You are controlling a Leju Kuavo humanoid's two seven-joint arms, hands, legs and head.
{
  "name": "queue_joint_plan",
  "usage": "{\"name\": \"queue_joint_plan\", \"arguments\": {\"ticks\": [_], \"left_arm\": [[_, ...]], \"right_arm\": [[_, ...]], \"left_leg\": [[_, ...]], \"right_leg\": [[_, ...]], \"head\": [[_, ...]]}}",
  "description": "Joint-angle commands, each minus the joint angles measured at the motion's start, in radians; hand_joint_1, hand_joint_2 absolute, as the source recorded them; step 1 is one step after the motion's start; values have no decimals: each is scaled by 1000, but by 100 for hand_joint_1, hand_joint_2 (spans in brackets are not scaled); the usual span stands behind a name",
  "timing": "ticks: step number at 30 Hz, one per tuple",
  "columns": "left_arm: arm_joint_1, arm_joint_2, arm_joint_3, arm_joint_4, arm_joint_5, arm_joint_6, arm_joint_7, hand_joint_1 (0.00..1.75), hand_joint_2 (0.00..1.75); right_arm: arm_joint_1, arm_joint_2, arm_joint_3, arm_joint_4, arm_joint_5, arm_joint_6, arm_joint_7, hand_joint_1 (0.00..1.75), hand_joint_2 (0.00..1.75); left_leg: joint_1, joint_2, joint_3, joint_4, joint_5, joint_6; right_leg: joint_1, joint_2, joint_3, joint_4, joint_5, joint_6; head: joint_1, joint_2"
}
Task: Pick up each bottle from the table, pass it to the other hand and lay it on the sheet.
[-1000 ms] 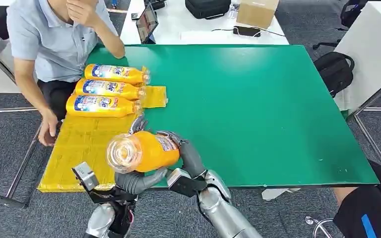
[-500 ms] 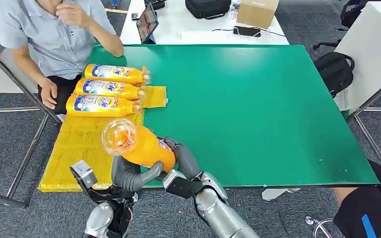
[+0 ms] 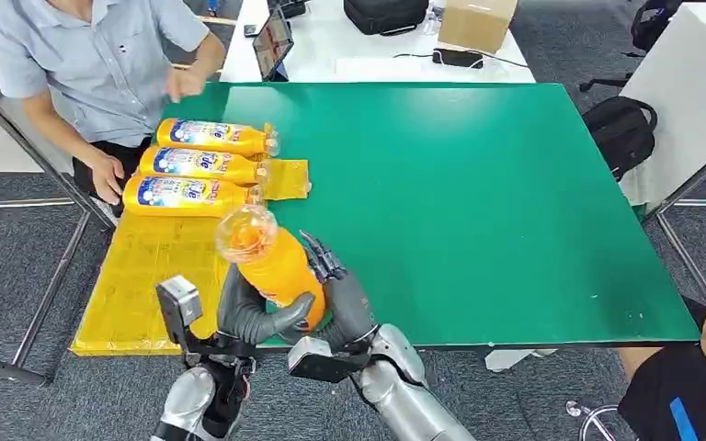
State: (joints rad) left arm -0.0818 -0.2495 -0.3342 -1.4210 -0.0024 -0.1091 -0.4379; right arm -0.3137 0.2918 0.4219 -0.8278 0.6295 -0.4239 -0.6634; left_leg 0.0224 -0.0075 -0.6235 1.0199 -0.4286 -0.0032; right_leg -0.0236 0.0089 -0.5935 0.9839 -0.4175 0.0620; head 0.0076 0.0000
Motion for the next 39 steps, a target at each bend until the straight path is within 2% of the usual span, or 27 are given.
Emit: {"name": "queue_joint_plan", "arguments": {"ticks": [1, 7, 12, 15, 17, 22, 27, 29, 39], "left_arm": [[-79, 51, 7, 105, -31, 14, 17, 175, 175], [-79, 51, 8, 99, -45, 23, 19, 175, 175], [-101, 66, 75, 83, -21, 20, 18, 175, 175], [-131, 81, 133, 68, -101, 121, 3, 175, 175], [-165, 89, 186, 57, -227, 242, 8, 175, 175], [-234, 96, 297, 86, -289, 285, 33, 175, 175], [-382, 149, 323, 282, -589, 438, 82, 175, 175], [-417, 156, 345, 325, -601, 428, 84, 175, 175], [-411, 153, 345, 321, -602, 427, 84, 175, 175]], "right_arm": [[-35, -19, 56, 93, 14, -18, -35, 0, 0], [-35, -15, 44, 93, 9, -31, -35, 0, 0], [-39, -28, 39, 71, -32, -52, -35, 0, 0], [-32, -34, 38, 56, -70, -83, -35, 0, 0], [-25, -29, 18, 40, -94, -128, -35, 0, 0], [-18, -13, -53, -3, -178, -173, -35, 0, 0], [-24, -12, -54, -20, -215, -195, -35, 0, 0], [-23, -12, -62, -27, -223, -198, -35, 0, 0], [-20, -15, -61, -30, -225, -197, -35, 0, 0]], "left_leg": [[0, 0, 4, -1, 0, 1], [0, 0, 5, -1, -1, 1], [0, 0, 5, -2, -1, 1], [0, 1, 3, -1, 0, 1], [0, 0, 2, -1, 0, 1], [0, 0, 1, 0, 1, 1], [0, -1, 4, -1, 1, 1], [0, -2, 3, -1, 1, 1], [0, 0, 5, -1, 0, 1]], "right_leg": [[1, -1, 4, -1, 0, -2], [1, -1, 5, -1, -1, -3], [1, -1, 5, -1, -1, -4], [1, -1, 3, -1, 0, -3], [1, -1, 2, 0, 0, -2], [1, -1, 1, 1, 0, -2], [1, -3, 4, 1, -1, -3], [1, -4, 4, 1, -1, -3], [1, -1, 5, 0, -1, -3]], "head": [[0, 0], [0, 0], [0, 0], [0, 0], [0, 0], [0, 0], [0, 0], [0, 0], [0, 0]]}}
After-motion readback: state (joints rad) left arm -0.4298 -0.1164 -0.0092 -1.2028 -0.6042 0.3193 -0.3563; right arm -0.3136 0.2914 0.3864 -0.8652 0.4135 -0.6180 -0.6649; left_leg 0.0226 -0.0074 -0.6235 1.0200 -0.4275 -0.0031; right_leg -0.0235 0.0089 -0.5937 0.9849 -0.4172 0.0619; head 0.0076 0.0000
